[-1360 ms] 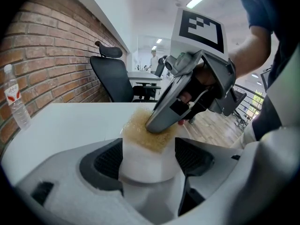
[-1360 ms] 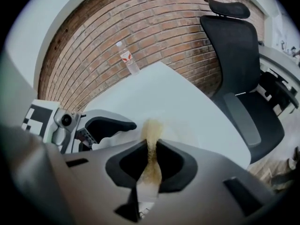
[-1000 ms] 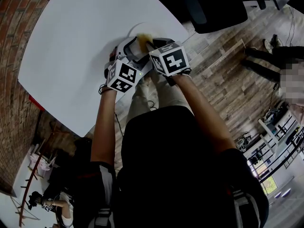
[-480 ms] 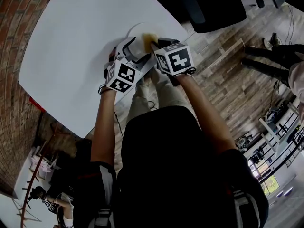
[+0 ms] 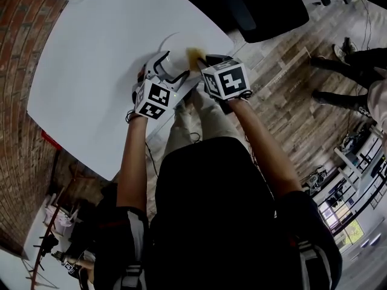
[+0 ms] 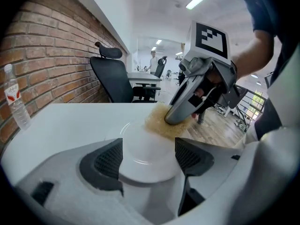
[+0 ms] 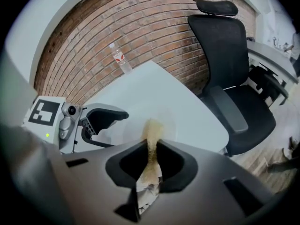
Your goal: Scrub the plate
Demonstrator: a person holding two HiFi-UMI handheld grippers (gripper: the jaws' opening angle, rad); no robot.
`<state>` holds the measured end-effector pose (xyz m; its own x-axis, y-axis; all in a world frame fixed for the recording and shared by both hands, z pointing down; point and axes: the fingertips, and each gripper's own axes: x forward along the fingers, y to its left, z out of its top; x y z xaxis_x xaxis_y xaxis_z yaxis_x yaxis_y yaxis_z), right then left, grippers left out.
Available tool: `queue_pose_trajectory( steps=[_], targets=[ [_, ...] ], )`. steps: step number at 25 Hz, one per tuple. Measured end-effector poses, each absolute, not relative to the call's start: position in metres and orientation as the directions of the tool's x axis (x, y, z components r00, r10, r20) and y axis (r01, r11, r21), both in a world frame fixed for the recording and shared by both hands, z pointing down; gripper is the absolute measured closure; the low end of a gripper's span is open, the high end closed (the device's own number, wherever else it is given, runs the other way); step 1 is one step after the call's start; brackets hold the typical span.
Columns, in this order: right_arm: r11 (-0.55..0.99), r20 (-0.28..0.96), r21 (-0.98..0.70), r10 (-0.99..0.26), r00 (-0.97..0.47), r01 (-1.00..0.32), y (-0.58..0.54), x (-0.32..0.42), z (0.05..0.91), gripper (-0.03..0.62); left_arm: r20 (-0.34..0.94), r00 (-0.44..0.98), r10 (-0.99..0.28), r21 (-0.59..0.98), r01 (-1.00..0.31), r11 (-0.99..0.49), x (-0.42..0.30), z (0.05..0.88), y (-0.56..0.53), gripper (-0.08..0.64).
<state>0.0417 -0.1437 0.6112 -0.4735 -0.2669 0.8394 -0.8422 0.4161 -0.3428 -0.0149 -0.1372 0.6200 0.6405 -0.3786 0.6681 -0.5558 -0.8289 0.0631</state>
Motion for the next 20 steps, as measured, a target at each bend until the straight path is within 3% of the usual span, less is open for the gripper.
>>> queue_pose_trajectory(
  steps=[20],
  targets=[
    [0.364, 0.809, -0.342, -0.355, -0.469, -0.866, -0.131, 0.071, 0.589, 0.552, 0.694, 0.625, -0.356, 0.093, -0.569, -0.817, -0.013, 0.602, -0.145, 0.232]
  ],
)
